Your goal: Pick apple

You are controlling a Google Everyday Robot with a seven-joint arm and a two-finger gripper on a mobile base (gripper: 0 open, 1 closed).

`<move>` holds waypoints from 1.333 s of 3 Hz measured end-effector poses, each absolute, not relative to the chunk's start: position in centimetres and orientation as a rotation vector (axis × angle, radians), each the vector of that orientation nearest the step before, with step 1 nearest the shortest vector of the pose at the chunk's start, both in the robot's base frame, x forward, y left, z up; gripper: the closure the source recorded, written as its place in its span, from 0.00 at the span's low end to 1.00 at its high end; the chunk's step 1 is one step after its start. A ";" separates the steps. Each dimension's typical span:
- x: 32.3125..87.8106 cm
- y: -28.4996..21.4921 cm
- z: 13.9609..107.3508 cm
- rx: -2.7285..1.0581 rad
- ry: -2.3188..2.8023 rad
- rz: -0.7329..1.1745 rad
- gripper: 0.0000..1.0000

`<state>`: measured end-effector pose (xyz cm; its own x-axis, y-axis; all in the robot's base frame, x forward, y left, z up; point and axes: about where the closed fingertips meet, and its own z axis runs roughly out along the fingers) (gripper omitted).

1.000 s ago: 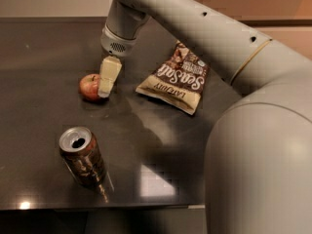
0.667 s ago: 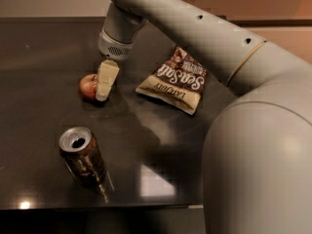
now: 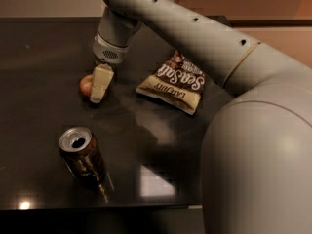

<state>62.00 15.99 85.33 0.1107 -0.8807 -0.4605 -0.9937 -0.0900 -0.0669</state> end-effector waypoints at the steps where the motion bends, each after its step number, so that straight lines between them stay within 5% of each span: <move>1: 61.5 16.3 85.5 -2.044 1.814 0.449 0.40; 3: 60.9 15.9 88.0 -2.028 1.782 0.433 0.87; 4: 61.0 15.2 90.6 -1.992 1.764 0.405 1.00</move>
Offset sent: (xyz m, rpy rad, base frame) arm -0.0165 0.0001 0.0184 0.0264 -0.0080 0.0324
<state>61.02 15.22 90.57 0.1406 -0.8565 -0.4966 -0.9873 -0.0841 -0.1346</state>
